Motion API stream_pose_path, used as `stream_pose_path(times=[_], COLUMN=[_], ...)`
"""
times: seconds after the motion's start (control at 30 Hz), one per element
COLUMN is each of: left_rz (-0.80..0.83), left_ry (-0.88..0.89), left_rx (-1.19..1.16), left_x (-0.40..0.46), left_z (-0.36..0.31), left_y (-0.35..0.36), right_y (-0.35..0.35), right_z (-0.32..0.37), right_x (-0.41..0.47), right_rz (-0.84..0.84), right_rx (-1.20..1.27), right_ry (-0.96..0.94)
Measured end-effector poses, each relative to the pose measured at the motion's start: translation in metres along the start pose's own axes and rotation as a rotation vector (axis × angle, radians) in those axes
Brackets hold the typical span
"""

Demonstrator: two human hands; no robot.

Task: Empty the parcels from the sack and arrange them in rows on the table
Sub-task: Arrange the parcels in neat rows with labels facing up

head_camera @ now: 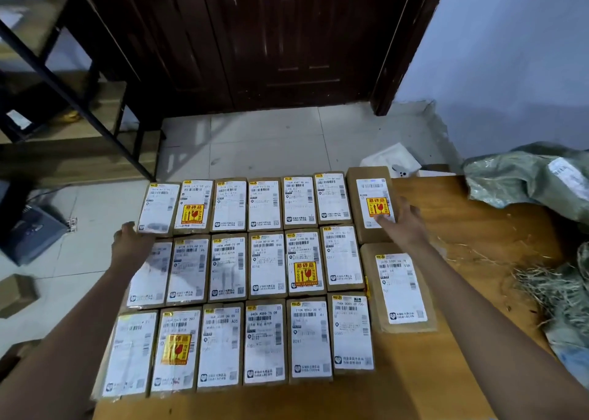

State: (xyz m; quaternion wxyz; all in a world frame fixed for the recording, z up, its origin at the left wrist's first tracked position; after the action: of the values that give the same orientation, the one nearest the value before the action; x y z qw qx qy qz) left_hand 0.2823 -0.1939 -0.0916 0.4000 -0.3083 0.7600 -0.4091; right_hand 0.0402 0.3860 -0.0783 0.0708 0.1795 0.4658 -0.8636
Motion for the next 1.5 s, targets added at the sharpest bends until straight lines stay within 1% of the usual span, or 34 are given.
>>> stream_pose_path(times=[0.07,0.17,0.3,0.4,0.43,0.47,0.5,0.53,0.57,0.6,0.67,0.73,0.77,0.83,0.9,0.97,1.03,1.07,1.13,1.2,1.23,1.27,1.3,1.33,1.37,1.43,1.5], left_rz=[0.025,0.068,0.075,0.08,0.065,0.031,-0.022,-0.073,-0.099,-0.096,-0.028,0.058,0.084,0.092,0.096,0.149,0.181,0.167,0.126,0.114,0.12,0.113,0.096,0.076,0.066,0.065,0.023], left_ry=[0.048,0.117,0.069,0.051,0.04,0.049,0.088,0.153,0.233,0.312,0.454,0.518,0.511,0.436,0.352,0.338,0.369,0.395,0.426,0.427,0.418,0.423,0.452,0.487,0.501,0.494,0.497], left_rx=[-0.009,0.116,0.195,0.284,0.314,0.332,0.335,0.315,0.29,0.27,0.236,0.274,0.329,0.405,0.398,0.406,0.444,0.453,0.455,0.466,0.456,0.432,0.397,0.352,0.296,0.207,0.144], left_x=[0.013,0.031,0.027,0.023,0.023,0.024,0.023,0.021,0.02,0.018,0.012,0.008,0.008,0.018,0.03,0.034,0.029,0.025,0.018,0.016,0.015,0.013,0.009,0.005,-0.002,-0.018,-0.043], left_z=[-0.012,-0.023,-0.016,-0.016,-0.018,-0.024,-0.036,-0.053,-0.075,-0.099,-0.146,-0.178,-0.184,-0.18,-0.163,-0.149,-0.143,-0.143,-0.146,-0.148,-0.149,-0.151,-0.154,-0.156,-0.156,-0.144,-0.126], left_y=[0.004,0.012,0.026,0.03,0.028,0.025,0.02,0.016,0.015,0.018,0.035,0.059,0.069,0.075,0.07,0.076,0.086,0.09,0.092,0.09,0.089,0.085,0.081,0.077,0.072,0.066,0.059], right_y=[0.007,0.015,0.025,0.029,0.028,0.023,0.016,0.01,0.011,0.019,0.048,0.075,0.077,0.059,0.031,0.019,0.028,0.035,0.047,0.048,0.049,0.053,0.062,0.074,0.085,0.103,0.113], right_z=[0.006,0.011,0.014,0.013,0.014,0.018,0.027,0.042,0.062,0.084,0.125,0.147,0.151,0.15,0.129,0.099,0.08,0.076,0.077,0.089,0.1,0.116,0.132,0.146,0.156,0.163,0.158], right_x=[0.009,0.016,0.012,0.015,0.016,0.018,0.019,0.019,0.019,0.02,0.021,0.026,0.031,0.044,0.058,0.069,0.07,0.068,0.063,0.056,0.055,0.052,0.05,0.05,0.05,0.056,0.06], right_rz=[0.012,0.022,0.005,0.037,0.031,-0.015,-0.094,-0.177,-0.222,-0.208,-0.077,0.024,0.017,-0.083,-0.164,-0.131,-0.029,0.014,0.033,-0.031,-0.072,-0.099,-0.092,-0.053,-0.002,0.084,0.124], right_rx=[0.035,-0.022,-0.086,-0.131,-0.164,-0.223,-0.303,-0.382,-0.427,-0.444,-0.466,-0.509,-0.518,-0.505,-0.474,-0.443,-0.416,-0.447,-0.566,-0.638,-0.647,-0.656,-0.667,-0.675,-0.673,-0.677,-0.688], right_ry=[0.0,0.011,-0.028,-0.02,-0.004,0.0,-0.026,-0.09,-0.181,-0.275,-0.421,-0.438,-0.405,-0.299,-0.153,-0.05,-0.032,-0.047,-0.077,-0.109,-0.169,-0.27,-0.379,-0.468,-0.516,-0.514,-0.481])
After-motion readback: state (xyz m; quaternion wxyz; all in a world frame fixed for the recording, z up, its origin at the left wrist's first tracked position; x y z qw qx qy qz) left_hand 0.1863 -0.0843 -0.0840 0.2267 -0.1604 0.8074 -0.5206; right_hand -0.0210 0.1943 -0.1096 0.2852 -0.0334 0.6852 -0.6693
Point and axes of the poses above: each hand's wrist, its own x-axis towards the middle knuckle, its own y-axis out of the palm, z = x × y, the point moved 10 cm from there along x, towards the middle knuckle, and after that the axes turned 3 degrees about x, right-handed, at the moved point
